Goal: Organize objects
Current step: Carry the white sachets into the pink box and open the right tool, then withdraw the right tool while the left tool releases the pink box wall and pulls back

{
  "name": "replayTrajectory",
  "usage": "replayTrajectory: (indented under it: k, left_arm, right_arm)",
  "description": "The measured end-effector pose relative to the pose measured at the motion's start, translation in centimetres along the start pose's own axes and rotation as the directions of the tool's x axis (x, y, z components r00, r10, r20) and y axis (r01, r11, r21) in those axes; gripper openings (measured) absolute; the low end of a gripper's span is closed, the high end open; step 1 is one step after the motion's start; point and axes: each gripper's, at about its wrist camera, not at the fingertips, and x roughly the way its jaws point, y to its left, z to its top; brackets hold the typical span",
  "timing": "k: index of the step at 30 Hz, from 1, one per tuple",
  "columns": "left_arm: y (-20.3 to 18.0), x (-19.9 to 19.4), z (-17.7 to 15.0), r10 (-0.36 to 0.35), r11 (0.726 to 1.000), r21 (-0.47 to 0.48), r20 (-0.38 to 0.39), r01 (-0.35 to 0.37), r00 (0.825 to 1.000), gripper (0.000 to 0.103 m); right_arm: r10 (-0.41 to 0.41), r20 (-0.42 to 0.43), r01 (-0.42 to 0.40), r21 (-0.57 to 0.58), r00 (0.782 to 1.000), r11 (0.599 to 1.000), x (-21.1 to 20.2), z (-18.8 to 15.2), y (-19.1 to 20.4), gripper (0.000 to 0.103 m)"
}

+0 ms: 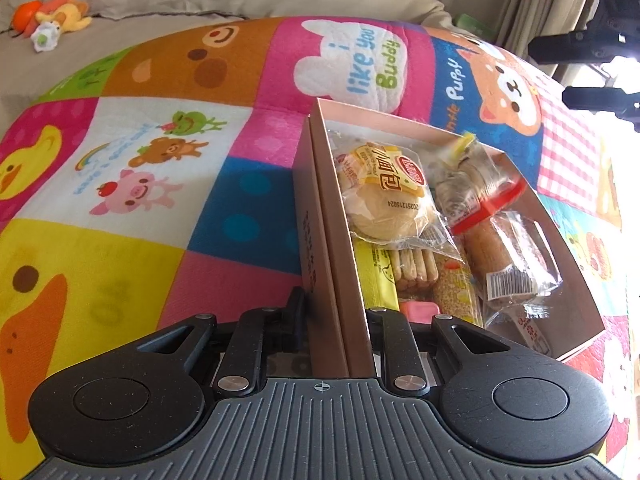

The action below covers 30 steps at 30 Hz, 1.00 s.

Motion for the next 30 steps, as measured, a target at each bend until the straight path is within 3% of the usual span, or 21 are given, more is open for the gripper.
replayTrajectory:
  k: [5,10,13,19,22,23,24,25,27,28,30]
  left_arm:
    - [0.0,0.0,0.0,-0.002,1.0,0.0,0.001,0.002,1.0,0.022]
    - [-0.3,0.0,0.1,0.01,1.0,0.015,0.001,-0.011,1.0,0.022]
    - [-0.8,0.1,0.1,0.017,0.998,0.054,0.004,-0.018,1.0,0.021]
    - [-4.8,2.7,1.6,-0.025,0.986,0.164,-0.021,0.028,0.999,0.02]
    - [-7.6,5.0,3.2,-0.044,0.977,0.207,-0.007,0.045,0.999,0.017]
    - [-8.4,5.5,3.5,-0.008,0.972,0.234,0.017,0.004,1.0,0.018]
    - [-9.0,6.1,3.6,0.042,0.961,0.271,0.047,-0.054,0.998,0.027]
    - [-9.0,6.6,3.6,0.079,0.953,0.29,0.064,-0.094,0.995,0.044]
    - [-7.8,7.0,3.8,0.027,0.968,0.247,0.081,-0.046,0.996,0.058]
    - [-7.2,7.1,4.0,-0.002,0.975,0.224,0.078,-0.015,0.997,0.059]
    - [-7.2,7.0,4.2,0.028,0.977,0.208,0.076,-0.043,0.997,0.051]
  right_arm:
    - [-0.026,-0.032,0.026,-0.02,0.999,0.999,0.7,-1.9,-1.1,0.062]
    - [-0.1,0.014,0.101,-0.219,0.995,0.97,-2.3,-6.5,-1.7,0.079]
    - [-0.095,-0.011,0.087,-0.308,0.995,0.947,-4.4,-10.1,-2.4,0.08]
    - [-0.031,-0.062,0.017,-0.224,0.998,0.975,-6.5,-15.6,-5.5,0.08]
    - [-0.072,-0.057,0.059,-0.193,0.996,0.979,-5.6,-17.3,-6.5,0.079]
    - [-0.09,-0.052,0.08,-0.178,0.995,0.981,-5.1,-17.5,-6.8,0.079]
    - [-0.125,-0.041,0.117,-0.155,0.991,0.981,-4.5,-17.5,-7.2,0.079]
    - [-0.156,-0.028,0.15,-0.142,0.987,0.978,-3.9,-17.3,-7.6,0.081]
    - [-0.157,-0.007,0.155,-0.103,0.988,0.983,-3.2,-17.1,-8.3,0.081]
    - [-0.171,0.006,0.171,-0.094,0.985,0.981,-2.9,-17.1,-8.4,0.081]
    - [-0.193,0.029,0.195,-0.102,0.981,0.976,-2.5,-17.4,-8.3,0.081]
